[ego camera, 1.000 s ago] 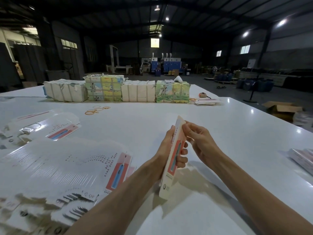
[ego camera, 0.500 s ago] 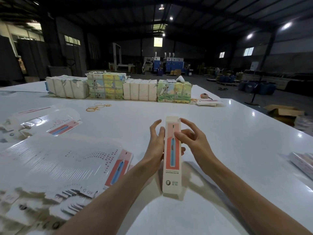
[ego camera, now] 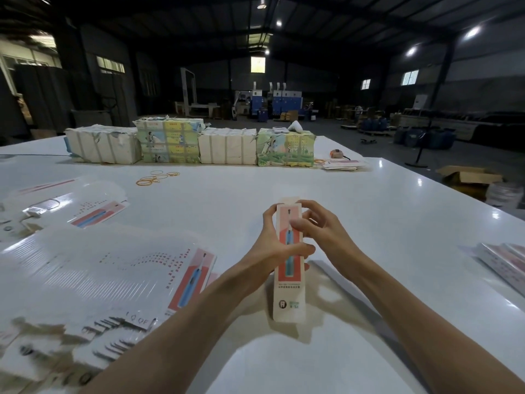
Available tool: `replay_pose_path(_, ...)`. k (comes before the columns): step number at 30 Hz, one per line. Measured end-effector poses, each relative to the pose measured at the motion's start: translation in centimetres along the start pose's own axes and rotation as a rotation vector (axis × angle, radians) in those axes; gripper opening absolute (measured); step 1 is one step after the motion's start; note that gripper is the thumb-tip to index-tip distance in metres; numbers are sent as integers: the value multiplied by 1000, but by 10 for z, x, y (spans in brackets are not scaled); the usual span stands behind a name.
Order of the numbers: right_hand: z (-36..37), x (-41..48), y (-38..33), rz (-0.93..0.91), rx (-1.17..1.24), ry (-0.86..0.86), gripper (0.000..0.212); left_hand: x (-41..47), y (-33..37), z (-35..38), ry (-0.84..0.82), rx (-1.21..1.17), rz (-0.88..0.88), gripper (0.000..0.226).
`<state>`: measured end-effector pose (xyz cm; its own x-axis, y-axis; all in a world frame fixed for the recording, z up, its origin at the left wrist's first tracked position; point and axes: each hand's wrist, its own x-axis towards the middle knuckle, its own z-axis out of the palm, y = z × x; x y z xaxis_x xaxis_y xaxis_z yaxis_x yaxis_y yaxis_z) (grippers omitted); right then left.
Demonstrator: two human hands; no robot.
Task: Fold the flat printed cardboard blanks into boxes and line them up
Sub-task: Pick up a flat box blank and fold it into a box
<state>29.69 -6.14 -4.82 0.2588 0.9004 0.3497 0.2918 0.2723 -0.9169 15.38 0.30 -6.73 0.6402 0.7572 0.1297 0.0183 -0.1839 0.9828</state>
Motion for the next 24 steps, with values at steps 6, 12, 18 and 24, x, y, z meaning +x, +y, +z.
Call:
replay_pose_path(6,6,1,5,87,34,-33,27,2,-10,-3,33,-18,-14,90)
replay_pose_path(12,-8,6,7,108,154,189,22,-3,-5,-4,-47,86,-8,92)
replay_pose_path(18,-15,7,9,45,45,151,19,-6,-4,-6,-144,67,-1,89)
replay_pose_path(24,-14,7,9,-91,-107,149,18,-8,-3,-5,-135,98,-8,92)
